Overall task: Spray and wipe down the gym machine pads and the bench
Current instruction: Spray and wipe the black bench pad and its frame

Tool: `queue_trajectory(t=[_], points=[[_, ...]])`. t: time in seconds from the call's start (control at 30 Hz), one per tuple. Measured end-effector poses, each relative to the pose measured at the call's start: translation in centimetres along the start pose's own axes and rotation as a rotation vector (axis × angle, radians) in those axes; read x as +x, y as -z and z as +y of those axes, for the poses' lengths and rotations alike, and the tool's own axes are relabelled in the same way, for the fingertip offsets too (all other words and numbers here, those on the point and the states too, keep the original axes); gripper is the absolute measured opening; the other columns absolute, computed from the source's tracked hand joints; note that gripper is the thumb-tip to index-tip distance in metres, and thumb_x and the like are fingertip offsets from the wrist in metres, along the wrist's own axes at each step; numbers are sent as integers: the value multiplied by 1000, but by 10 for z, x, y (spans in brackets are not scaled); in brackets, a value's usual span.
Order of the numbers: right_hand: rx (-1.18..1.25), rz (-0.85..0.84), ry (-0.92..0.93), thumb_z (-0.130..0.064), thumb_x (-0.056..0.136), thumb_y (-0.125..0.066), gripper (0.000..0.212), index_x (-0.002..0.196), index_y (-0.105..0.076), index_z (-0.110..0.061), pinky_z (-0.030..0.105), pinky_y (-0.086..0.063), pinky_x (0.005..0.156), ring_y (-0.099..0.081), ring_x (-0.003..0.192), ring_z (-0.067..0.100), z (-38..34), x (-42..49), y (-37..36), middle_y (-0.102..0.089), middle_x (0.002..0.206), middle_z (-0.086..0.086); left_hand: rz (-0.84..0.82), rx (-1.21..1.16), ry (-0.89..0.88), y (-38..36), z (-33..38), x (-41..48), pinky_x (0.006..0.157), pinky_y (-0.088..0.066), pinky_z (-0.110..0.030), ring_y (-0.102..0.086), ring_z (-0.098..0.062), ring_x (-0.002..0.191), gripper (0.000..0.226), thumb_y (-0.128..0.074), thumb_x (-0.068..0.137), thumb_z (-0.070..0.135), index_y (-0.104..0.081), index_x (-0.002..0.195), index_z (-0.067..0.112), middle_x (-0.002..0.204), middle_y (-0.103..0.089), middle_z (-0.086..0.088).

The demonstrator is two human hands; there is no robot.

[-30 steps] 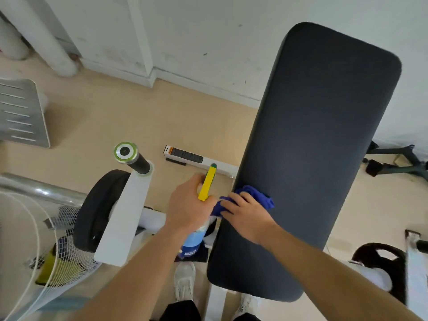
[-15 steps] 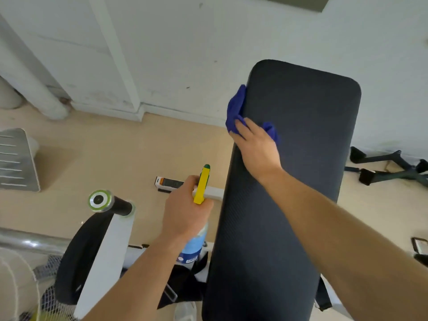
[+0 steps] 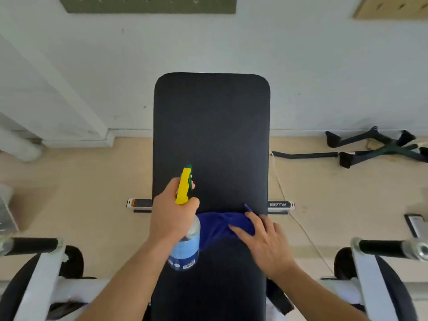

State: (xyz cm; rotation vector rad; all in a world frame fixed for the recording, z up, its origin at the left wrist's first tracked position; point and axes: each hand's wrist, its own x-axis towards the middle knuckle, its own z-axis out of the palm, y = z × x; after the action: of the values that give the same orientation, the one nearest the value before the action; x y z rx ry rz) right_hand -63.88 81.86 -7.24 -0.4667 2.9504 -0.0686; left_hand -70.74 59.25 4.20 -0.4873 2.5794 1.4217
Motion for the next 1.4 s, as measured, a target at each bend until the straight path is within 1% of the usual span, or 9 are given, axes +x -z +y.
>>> queue_trajectory(t=[0.17,0.3,0.53,0.8,0.93,1.13,1.23,1.33,1.4], points=[[796,368,-545,-6,85,-65,30,102,-67,-31,25,-52,82,-58,97,1,60,-9,35,-54,118,-8,-61,-39,50,-78,49,-15,78,-57,-55,-71,-33,74,19,-60,79,13,-63,89,28,74,-67,-9],[1333,580,-799,6,82,-56,34,94,-63,-24,24,-49,73,-61,83,4,114,6,76,-66,95,-4,-36,-127,149,-125,84,-11,84,-59,-54,-75,-27,75,19,-60,84,8,-66,93,23,84,-69,-5],[1885,447,-922,-1,87,-49,46,125,-58,-25,31,-50,65,-65,83,18,177,48,114,-68,104,-2,4,-70,152,-175,124,-2,77,-60,-54,-71,-32,77,15,-59,72,25,-61,87,26,78,-68,-1],[2017,469,-833,7,84,-44,30,108,-60,0,25,-52,68,-60,76,20,201,66,120,-61,85,6,68,116,125,-199,151,-5,75,-60,-46,-66,-21,74,10,-64,87,20,-56,84,25,75,-65,3],[2114,406,-605,8,77,-45,18,91,-53,-1,37,-44,71,-47,70,27,208,73,129,-50,76,10,73,218,83,-203,162,-12,67,-57,-40,-63,-18,68,12,-63,89,20,-53,85,26,73,-62,4],[2367,196,-396,3,70,-44,32,97,-60,-7,31,-52,70,-59,76,24,221,93,151,-61,86,10,121,227,133,-200,164,-24,66,-58,-45,-66,-26,68,12,-62,87,23,-53,81,18,73,-63,-4],[2078,177,-314,15,83,-44,44,116,-59,-9,40,-54,84,-63,93,25,218,119,162,-63,103,14,151,227,99,-194,158,-31,60,-55,-44,-58,-23,61,12,-63,87,20,-53,80,17,69,-61,-3],[1749,163,-164,9,82,-56,36,115,-58,-6,34,-53,68,-60,86,23,204,159,173,-62,98,11,158,241,53,-186,150,-35,56,-47,-34,-55,-17,59,12,-63,89,16,-54,81,20,68,-60,0],[1510,204,-151,-1,84,-62,39,122,-58,-8,30,-48,71,-59,86,21,194,186,172,-64,100,6,155,205,51,-182,147,-34,63,-56,-42,-64,-21,65,11,-64,86,19,-56,81,24,69,-64,0]])
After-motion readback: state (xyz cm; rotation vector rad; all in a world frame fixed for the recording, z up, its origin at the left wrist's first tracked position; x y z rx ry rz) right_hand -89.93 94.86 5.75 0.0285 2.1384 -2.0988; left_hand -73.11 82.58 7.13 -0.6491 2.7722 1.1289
